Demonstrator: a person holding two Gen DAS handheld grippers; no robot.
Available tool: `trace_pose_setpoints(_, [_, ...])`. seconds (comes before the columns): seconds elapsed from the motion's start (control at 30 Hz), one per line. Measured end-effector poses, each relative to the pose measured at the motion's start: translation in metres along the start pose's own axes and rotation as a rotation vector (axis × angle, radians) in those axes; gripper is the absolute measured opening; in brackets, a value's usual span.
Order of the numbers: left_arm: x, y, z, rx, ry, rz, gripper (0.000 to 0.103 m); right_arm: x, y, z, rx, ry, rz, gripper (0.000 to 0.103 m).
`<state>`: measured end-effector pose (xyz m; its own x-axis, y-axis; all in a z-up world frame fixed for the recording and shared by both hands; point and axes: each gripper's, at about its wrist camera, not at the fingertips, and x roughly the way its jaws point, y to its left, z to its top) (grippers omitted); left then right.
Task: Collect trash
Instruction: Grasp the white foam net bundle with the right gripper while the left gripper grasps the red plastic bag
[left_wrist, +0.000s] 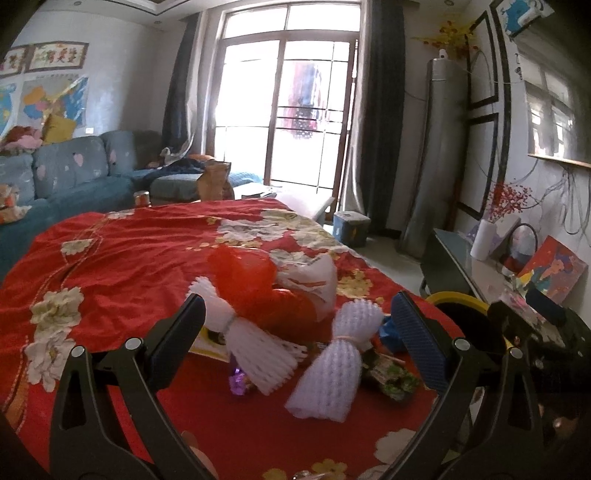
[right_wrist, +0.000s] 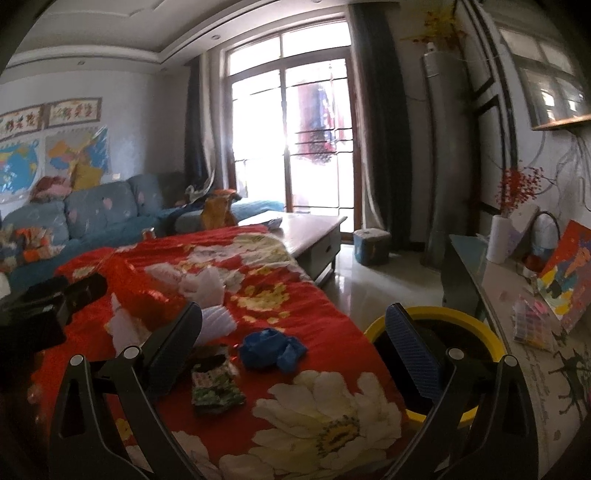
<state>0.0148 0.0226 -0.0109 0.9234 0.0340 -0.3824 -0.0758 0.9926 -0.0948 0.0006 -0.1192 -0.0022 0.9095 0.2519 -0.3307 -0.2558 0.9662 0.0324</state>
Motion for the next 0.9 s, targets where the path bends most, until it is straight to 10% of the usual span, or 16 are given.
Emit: trace_pose_setpoints(0.9, [0.041, 0.078, 0.023, -0.135, 0.082, 0.083, 0.092, 0.066, 0.068, 0.006, -0.044, 0.227, 0.246, 0.097])
